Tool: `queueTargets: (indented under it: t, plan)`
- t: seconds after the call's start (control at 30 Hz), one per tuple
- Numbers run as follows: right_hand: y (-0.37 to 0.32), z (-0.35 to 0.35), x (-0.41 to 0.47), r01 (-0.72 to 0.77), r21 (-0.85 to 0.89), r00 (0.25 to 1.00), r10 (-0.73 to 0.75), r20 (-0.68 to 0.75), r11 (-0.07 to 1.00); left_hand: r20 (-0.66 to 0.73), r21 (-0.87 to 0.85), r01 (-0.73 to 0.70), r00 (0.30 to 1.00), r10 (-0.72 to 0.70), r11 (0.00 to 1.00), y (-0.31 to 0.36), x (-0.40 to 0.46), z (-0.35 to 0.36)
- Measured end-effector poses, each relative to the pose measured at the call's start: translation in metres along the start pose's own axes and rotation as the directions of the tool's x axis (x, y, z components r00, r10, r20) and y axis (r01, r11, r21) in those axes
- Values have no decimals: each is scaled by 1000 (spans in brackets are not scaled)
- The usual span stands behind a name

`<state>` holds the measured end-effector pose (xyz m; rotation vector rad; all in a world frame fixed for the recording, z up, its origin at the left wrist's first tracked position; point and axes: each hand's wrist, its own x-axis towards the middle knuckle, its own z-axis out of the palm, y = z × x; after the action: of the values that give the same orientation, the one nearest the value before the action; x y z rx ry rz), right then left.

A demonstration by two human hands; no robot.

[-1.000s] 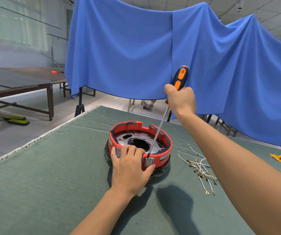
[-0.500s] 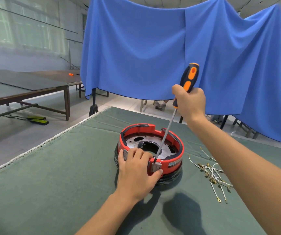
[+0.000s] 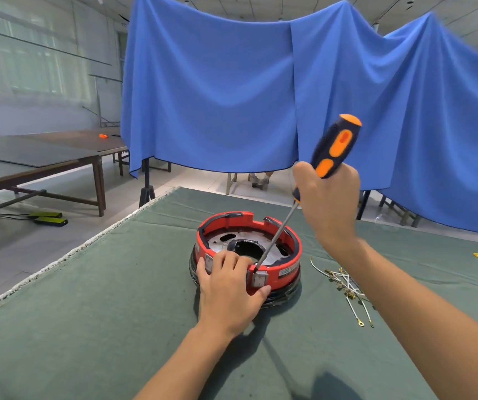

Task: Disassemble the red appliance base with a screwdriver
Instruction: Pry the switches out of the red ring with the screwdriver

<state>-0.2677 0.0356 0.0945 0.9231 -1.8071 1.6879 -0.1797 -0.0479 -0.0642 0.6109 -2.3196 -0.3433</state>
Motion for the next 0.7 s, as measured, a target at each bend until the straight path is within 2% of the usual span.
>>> queueTargets:
  t: [0.1, 0.27, 0.4, 0.57, 0.7]
  plan:
    - [-13, 22, 6, 51, -119, 996, -42, 83, 992, -6, -15, 1, 1000, -2, 1000, -1, 1, 0]
    - [-11, 55, 28, 8, -320, 986, 45, 158, 948, -25, 3, 12, 1000, -12, 1000, 2, 1, 0]
    - [2, 79, 41, 14, -355, 963, 82, 255, 935, -68, -11, 25, 997, -25, 1000, 0, 3, 3]
    - [15, 103, 51, -12, -392, 911, 171, 374, 920, -20, 11, 1, 1000, -1, 1000, -3, 5, 4]
    - [22, 109, 52, -43, -399, 882, 222, 415, 916, -23, 24, 1, 1000, -1, 1000, -3, 7, 4]
